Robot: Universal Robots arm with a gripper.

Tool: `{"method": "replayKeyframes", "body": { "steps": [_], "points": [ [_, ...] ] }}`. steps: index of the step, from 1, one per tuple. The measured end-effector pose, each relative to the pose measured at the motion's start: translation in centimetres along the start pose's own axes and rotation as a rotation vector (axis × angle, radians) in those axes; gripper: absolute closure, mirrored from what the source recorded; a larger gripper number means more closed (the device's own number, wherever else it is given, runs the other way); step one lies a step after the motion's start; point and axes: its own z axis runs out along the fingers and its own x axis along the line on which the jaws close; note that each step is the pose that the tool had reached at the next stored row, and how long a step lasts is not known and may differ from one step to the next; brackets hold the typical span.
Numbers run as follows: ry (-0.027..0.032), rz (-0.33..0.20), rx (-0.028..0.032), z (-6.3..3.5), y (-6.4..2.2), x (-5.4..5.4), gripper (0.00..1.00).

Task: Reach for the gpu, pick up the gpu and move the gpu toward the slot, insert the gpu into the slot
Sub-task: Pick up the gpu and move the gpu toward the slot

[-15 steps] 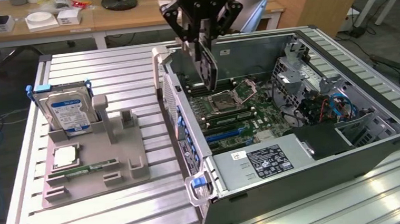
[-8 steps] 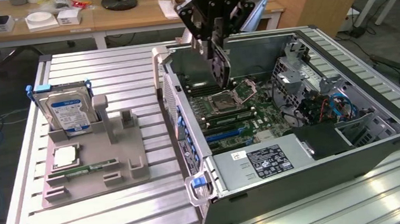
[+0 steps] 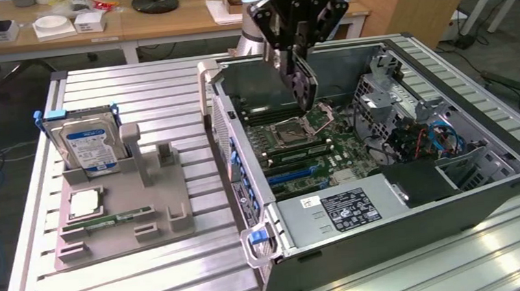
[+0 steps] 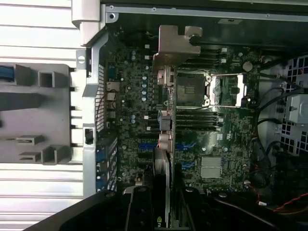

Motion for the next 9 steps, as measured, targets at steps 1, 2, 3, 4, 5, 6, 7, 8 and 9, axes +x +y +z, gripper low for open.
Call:
{"method": "replayKeyframes", "body": {
  "steps": [1,2,3,4,5,6,7,8,9],
  "points": [
    [0.0001,0.000,0.0001,0.02,0.00,-0.4,0.74],
    [0.0000,0.000,0.0001,0.05,-0.01,-0.7,0.74],
    [0.0001,0.000,0.0001,0.07,-0.01,-1.0,0.74],
    [0.0001,0.002,0.0001,0.10,-0.02,-1.2,0.74],
    [0.0003,0.005,0.0002,0.13,-0.01,-1.3,0.74],
    [0.0004,0.007,0.0003,0.16,-0.01,-1.5,0.74],
    [0.0004,0.009,0.0003,0.19,-0.02,-1.8,0.74],
    [0.0004,0.009,0.0003,0.22,-0.02,-2.1,0.74],
    [0.0004,0.009,0.0003,0.25,-0.02,-2.4,0.74]
  ]
}}
